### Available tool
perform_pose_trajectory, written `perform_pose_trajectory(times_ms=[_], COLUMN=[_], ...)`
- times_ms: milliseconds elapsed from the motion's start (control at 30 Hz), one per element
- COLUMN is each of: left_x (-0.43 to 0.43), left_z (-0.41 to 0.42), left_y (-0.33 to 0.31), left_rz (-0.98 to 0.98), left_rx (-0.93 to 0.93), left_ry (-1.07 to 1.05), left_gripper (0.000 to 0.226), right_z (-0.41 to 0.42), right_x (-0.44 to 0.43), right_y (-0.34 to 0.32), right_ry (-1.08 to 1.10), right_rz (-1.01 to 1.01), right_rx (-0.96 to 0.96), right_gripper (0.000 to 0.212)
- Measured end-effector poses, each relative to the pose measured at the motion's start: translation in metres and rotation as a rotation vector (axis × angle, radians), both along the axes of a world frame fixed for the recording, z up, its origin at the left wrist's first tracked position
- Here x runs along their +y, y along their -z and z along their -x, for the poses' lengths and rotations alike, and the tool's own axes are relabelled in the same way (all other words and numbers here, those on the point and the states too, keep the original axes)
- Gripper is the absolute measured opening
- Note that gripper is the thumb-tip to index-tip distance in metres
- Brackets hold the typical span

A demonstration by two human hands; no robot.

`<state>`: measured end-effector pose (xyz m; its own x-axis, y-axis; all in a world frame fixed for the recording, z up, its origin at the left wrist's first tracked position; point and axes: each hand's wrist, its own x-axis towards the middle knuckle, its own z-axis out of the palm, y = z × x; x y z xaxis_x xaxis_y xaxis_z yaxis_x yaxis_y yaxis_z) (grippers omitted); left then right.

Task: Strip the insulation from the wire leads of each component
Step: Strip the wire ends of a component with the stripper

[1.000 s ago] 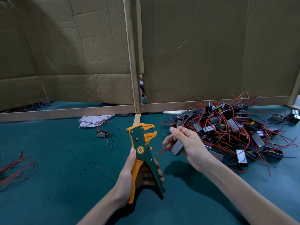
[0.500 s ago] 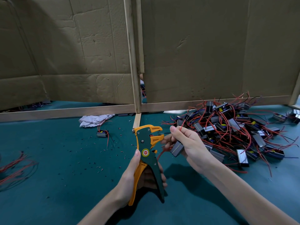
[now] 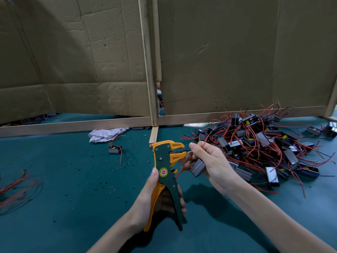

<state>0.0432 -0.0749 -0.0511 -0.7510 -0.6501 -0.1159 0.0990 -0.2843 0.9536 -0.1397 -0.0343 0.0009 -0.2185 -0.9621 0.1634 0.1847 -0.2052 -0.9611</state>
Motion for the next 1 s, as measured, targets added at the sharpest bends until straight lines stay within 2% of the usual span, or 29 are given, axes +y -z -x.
perform_pose_trajectory(times_ms=[133,333,500,600,667,767,867,1000], left_x=[0.003,0.011,0.016,0.013,0.009,-0.003,-0.012,-0.013], left_z=[0.002,0.007,0.015,0.013,0.010,0.005,0.002,0.002], left_y=[0.000,0.002,0.009,0.007,0.003,-0.001,-0.004,-0.005], left_rz=[-0.007,0.031,0.062,0.079,0.024,-0.035,-0.023,-0.023], left_rx=[0.040,0.002,-0.041,-0.024,0.036,0.142,0.153,0.137], left_ry=[-0.029,-0.111,-0.288,-0.250,-0.172,-0.106,-0.175,-0.237], left_gripper=[0.086,0.086,0.085,0.082,0.085,0.085,0.084,0.083], right_z=[-0.001,0.001,-0.003,-0.002,0.000,0.006,0.014,0.033], right_x=[0.000,0.001,0.000,0.000,0.000,-0.004,-0.004,0.002], right_y=[0.000,-0.001,0.004,0.004,0.003,0.003,-0.005,-0.020], right_ry=[-0.013,-0.026,-0.053,-0.072,-0.063,0.033,0.194,0.305], right_rz=[0.015,0.035,0.037,0.041,0.027,0.009,0.043,0.185], right_rx=[-0.009,-0.028,0.014,0.018,-0.003,0.025,0.116,0.041], right_gripper=[0.027,0.028,0.028,0.029,0.029,0.028,0.030,0.023])
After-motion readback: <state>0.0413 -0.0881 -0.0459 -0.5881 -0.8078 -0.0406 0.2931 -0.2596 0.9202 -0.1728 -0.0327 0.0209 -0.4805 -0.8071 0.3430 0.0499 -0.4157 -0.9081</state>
